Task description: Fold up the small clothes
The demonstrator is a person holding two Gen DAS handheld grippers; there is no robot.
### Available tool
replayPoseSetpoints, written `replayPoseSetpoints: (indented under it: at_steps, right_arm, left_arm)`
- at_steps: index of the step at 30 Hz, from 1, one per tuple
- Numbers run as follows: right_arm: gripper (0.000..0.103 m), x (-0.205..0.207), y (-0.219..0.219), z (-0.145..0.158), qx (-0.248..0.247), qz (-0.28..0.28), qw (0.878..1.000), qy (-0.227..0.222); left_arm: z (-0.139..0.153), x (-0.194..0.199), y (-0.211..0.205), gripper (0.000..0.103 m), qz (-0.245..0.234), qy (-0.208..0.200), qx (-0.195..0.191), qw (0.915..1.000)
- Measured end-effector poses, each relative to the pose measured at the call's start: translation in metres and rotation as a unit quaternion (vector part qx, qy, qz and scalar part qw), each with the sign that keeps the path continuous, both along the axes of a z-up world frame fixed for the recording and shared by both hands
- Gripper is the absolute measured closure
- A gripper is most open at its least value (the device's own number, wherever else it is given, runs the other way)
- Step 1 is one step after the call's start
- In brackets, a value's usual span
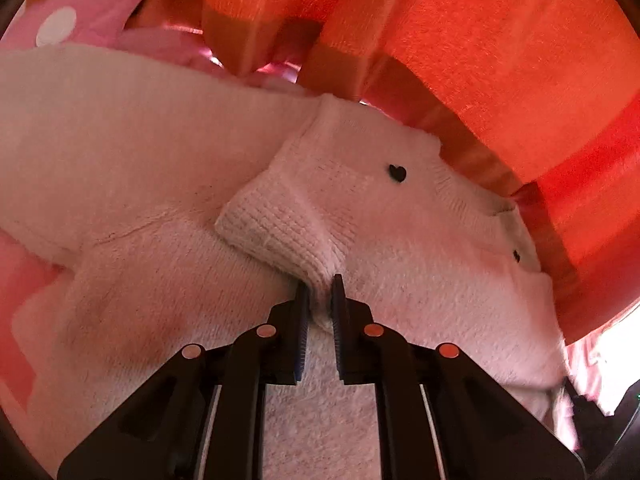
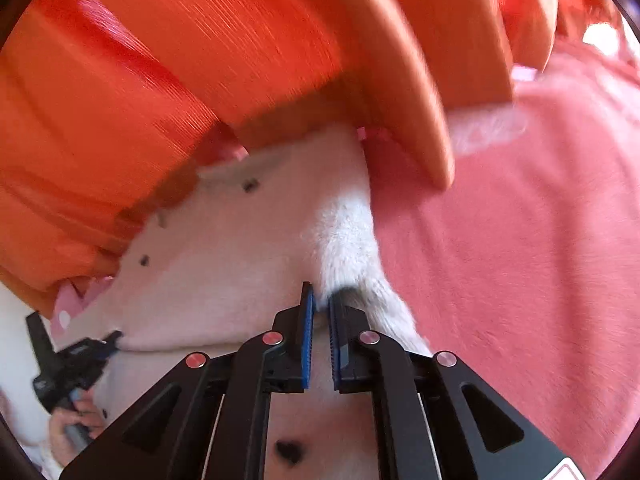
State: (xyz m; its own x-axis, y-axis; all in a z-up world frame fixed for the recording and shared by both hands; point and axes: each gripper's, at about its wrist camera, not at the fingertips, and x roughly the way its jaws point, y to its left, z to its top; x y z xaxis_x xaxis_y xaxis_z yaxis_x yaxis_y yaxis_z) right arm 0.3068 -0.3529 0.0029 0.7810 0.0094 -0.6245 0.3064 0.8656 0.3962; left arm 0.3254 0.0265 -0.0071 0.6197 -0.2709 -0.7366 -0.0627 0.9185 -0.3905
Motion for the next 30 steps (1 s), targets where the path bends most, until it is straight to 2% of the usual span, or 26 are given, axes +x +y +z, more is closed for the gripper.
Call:
replayPoseSetpoints:
  at_steps: [2, 4, 5, 7, 8, 12, 13, 14, 15, 19, 21, 23, 25, 26, 27, 30]
  right_arm:
    - [0.097, -0.006, 0.0, 0.014, -0.018, -0.002, 1.0, -0.018]
    - [0.097, 0.01, -0.005, 0.015, -0.015, 0.012, 1.0, -0.009]
    - [0.097, 0.024, -0.006, 0.007, -0.019, 0.015, 1.0, 0.007]
    - [0.097, 0.059, 0.003, -0.023, -0.029, 0.024, 0.997, 0.069]
    - [0.102, 0.067, 0.004, -0.037, -0.027, 0.027, 0.995, 0.088]
    - [0.099, 0.047, 0.012, -0.017, -0.036, 0.024, 0.998, 0.042]
    - [0.099, 0.046, 0.016, -0.018, -0.053, 0.025, 0.997, 0.045]
    - [0.099, 0.053, 0.021, -0.031, -0.078, 0.03, 0.993, 0.081]
    - [0.1, 0.057, 0.021, -0.04, -0.079, 0.035, 0.992, 0.094]
    - [0.098, 0.039, 0.023, -0.017, -0.063, 0.024, 0.995, 0.069]
    - [0.098, 0.023, 0.029, -0.011, -0.073, 0.025, 0.995, 0.059]
    - [0.098, 0.003, 0.041, -0.015, -0.081, 0.036, 0.994, 0.06]
    - [0.096, -0.009, 0.051, -0.026, -0.1, 0.047, 0.991, 0.072]
    - [0.093, -0.012, 0.054, -0.033, -0.099, 0.053, 0.99, 0.086]
    - [0.093, -0.011, 0.052, -0.034, -0.091, 0.052, 0.991, 0.087]
    - [0.093, -0.011, 0.048, -0.034, -0.077, 0.045, 0.992, 0.086]
  left_arm:
    - [0.003, -0.001, -0.006, 0.092, -0.005, -0.004, 0.025, 0.9997]
    - [0.003, 0.001, -0.011, 0.092, -0.007, -0.005, 0.043, 0.999]
    - [0.004, 0.0, -0.013, 0.092, -0.008, -0.006, 0.05, 0.9987]
    - [0.004, 0.001, -0.018, 0.091, -0.01, -0.007, 0.063, 0.9979]
    - [0.003, -0.003, -0.014, 0.091, -0.011, -0.008, 0.067, 0.9977]
    - [0.002, -0.002, -0.016, 0.091, -0.018, -0.011, 0.08, 0.9966]
    - [0.002, -0.002, -0.017, 0.091, -0.018, -0.012, 0.08, 0.9966]
    - [0.002, -0.002, -0.016, 0.091, -0.018, -0.012, 0.08, 0.9966]
    - [0.002, -0.002, -0.015, 0.091, -0.018, -0.012, 0.08, 0.9966]
    - [0.002, -0.004, -0.015, 0.091, -0.021, -0.011, 0.077, 0.9967]
    - [0.004, -0.007, -0.01, 0.089, -0.02, -0.012, 0.066, 0.9975]
    - [0.012, -0.018, 0.006, 0.089, -0.009, -0.021, 0.035, 0.9991]
    - [0.023, -0.031, 0.037, 0.077, 0.007, -0.034, 0.018, 0.9992]
    - [0.027, -0.035, 0.055, 0.064, 0.022, -0.039, 0.016, 0.9989]
    - [0.03, -0.038, 0.077, 0.059, 0.043, -0.043, 0.019, 0.998]
    - [0.037, -0.036, 0.163, 0.055, 0.13, -0.033, 0.048, 0.9898]
